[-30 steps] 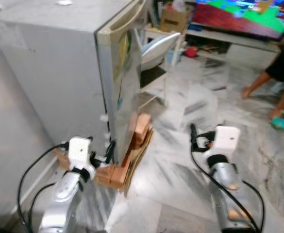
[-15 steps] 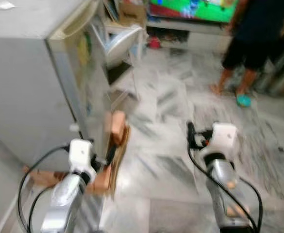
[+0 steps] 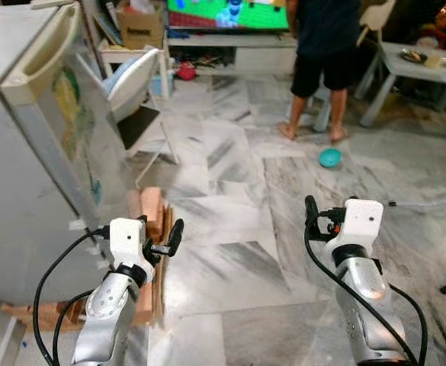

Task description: Restocking fridge

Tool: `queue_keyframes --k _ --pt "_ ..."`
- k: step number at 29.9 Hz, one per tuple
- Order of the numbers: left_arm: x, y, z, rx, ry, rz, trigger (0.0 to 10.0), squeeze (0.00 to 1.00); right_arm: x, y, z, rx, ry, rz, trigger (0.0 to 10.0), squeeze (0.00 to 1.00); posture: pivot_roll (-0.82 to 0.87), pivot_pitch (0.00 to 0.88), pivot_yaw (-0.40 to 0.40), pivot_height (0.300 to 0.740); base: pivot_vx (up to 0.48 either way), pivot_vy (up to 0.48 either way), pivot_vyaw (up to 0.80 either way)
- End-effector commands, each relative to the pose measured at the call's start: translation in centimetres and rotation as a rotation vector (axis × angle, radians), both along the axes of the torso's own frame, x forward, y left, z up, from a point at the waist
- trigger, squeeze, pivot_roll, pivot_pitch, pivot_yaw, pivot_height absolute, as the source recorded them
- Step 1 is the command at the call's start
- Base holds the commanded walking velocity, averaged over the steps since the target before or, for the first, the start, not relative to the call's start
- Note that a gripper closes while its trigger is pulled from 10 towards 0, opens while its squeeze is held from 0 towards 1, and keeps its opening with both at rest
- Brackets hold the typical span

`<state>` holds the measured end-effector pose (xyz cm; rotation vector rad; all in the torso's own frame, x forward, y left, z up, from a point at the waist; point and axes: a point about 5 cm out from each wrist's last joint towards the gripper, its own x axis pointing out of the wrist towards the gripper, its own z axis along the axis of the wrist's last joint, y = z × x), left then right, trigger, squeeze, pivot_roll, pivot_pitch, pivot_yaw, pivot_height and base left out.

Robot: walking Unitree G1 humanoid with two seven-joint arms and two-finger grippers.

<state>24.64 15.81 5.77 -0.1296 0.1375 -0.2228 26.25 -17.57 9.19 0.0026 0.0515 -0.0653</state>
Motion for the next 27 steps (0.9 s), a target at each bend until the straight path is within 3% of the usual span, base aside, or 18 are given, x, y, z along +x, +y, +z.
queue_keyframes --k 1,18,23,27 --pt "0.1 0.6 0.2 0.013 -0.01 0.031 10.0 0.0 0.2 0.1 0.1 -0.004 -0.004 0.006 10.0 0.0 0.02 0.004 -0.032 0.74 0.0 0.0 0.0" --pt "-0.1 1.4 -0.2 0.033 0.009 0.066 10.0 0.0 0.1 0.0 -0.6 -0.012 0.022 0.006 10.0 0.0 0.02 0.004 -0.03 0.74 0.405 0.0 0.0" --pt "-1.3 3.4 -2.1 0.063 0.13 0.065 10.0 0.0 0.0 -0.1 -1.2 -0.007 0.053 0.002 10.0 0.0 0.03 0.011 -0.032 0.74 0.0 0.0 0.0" --pt "-1.5 4.5 -2.0 0.107 0.133 0.075 10.0 0.0 0.0 0.0 -1.4 -0.016 0.059 0.01 10.0 0.0 0.05 0.016 -0.02 0.74 0.0 0.0 0.0"
